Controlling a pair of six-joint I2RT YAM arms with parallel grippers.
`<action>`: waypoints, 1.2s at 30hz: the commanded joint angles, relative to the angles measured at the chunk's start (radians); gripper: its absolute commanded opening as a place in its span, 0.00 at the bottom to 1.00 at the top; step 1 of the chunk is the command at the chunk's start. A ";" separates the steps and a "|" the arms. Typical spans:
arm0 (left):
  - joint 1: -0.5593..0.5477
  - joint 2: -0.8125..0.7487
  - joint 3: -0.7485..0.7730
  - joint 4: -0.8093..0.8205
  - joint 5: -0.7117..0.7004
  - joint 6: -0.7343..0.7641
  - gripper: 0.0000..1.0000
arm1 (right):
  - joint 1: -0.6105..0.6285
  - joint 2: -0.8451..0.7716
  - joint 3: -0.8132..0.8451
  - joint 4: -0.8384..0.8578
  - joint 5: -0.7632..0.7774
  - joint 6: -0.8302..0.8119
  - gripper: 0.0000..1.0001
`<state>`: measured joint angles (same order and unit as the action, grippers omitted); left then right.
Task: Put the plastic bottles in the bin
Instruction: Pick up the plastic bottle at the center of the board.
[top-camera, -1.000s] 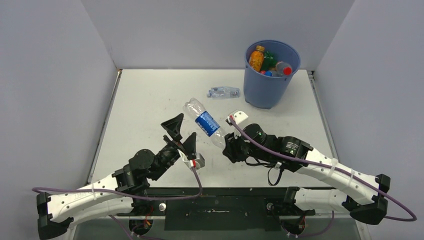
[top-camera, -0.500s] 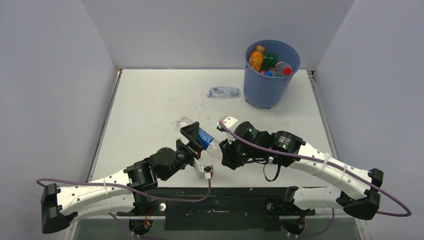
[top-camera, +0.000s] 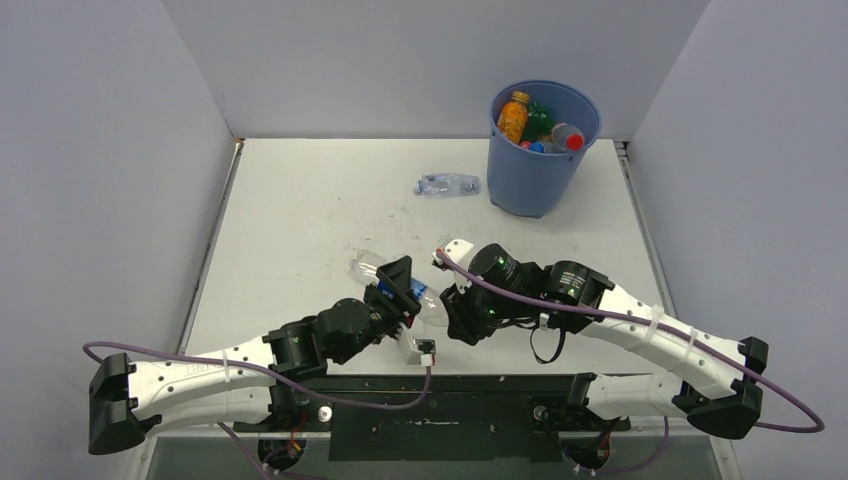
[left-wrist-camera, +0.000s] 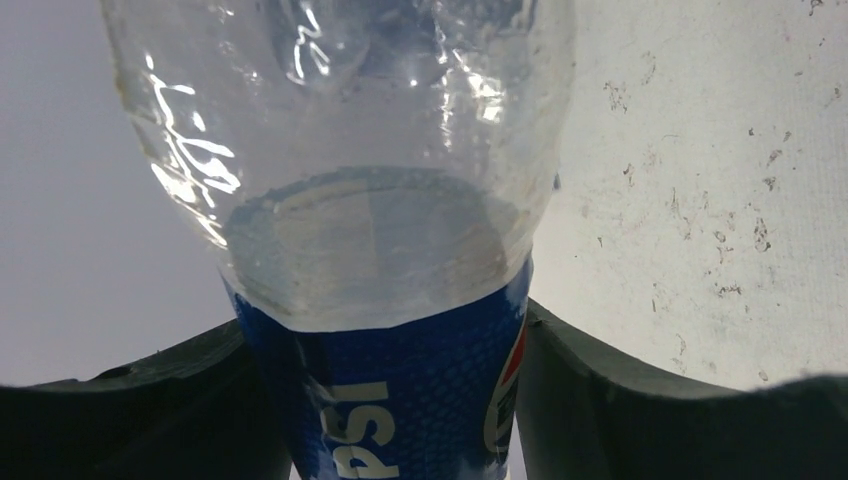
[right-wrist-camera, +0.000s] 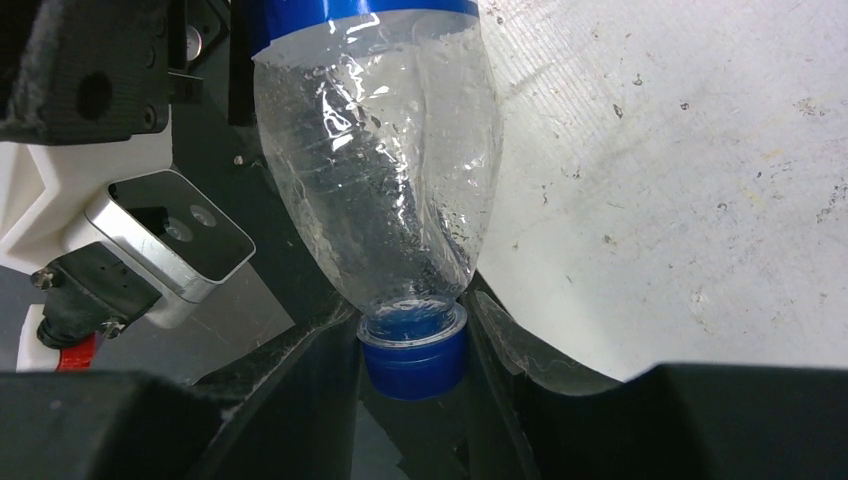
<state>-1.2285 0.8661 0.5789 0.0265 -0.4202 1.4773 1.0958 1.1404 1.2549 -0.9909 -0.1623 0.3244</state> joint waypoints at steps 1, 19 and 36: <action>-0.006 -0.003 0.047 0.054 -0.031 0.003 0.63 | 0.010 -0.019 0.050 0.027 0.004 0.001 0.05; -0.029 -0.046 0.050 0.084 -0.054 -0.261 0.38 | 0.010 -0.080 0.232 0.108 0.061 0.036 0.90; 0.420 -0.053 0.243 0.136 0.930 -1.694 0.42 | 0.009 -0.510 -0.295 1.044 0.227 0.014 0.90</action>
<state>-0.9829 0.7986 0.7815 -0.0154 0.1036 0.2287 1.1011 0.5884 1.0294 -0.1841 0.0765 0.3397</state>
